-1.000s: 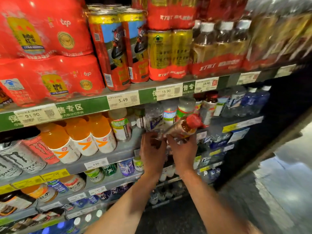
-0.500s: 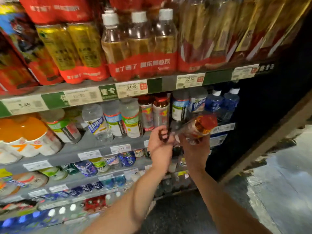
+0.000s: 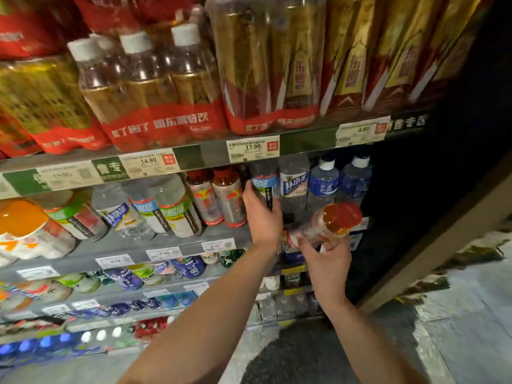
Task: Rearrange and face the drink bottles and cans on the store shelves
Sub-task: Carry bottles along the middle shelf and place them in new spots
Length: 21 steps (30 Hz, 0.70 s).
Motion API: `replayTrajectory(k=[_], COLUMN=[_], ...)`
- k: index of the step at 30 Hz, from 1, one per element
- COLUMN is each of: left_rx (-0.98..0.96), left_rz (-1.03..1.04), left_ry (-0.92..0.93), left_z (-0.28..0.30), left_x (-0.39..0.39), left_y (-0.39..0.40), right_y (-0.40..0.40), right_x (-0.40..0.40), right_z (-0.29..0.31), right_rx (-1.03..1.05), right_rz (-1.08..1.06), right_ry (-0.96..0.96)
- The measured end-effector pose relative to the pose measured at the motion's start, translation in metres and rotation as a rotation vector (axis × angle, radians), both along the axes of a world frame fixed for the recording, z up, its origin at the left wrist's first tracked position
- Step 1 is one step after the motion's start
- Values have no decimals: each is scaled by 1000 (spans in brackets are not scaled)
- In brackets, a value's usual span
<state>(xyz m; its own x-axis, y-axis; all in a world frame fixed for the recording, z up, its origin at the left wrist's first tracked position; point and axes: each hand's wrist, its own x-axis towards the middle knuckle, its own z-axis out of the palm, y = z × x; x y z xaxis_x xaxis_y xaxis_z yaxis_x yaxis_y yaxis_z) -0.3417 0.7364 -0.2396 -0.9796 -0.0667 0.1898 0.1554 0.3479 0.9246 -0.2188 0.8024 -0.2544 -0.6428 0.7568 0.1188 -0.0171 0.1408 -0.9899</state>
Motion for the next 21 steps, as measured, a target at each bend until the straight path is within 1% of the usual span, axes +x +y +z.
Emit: replayTrajectory(k=[3, 7, 10, 13, 16, 21], left_rx=[-36, -74, -131, -188, -172, -66], left_rz=[35, 84, 120, 160, 166, 169], left_ry=[-14, 17, 43, 31, 25, 31], left_z=[-5, -10, -12, -7, -5, -3], left_x=[-6, -7, -10, -8, -7, -6], left_y=[5, 12, 16, 19, 20, 13], right_y=[9, 18, 21, 24, 25, 23], right_x=[0, 3, 4, 4, 3, 1], right_z=[3, 1, 1, -2, -4, -6], right_rx=[-14, -20, 4, 7, -18, -37], right_rz=[21, 39, 61, 72, 81, 105], right_ry=[11, 17, 23, 19, 18, 28])
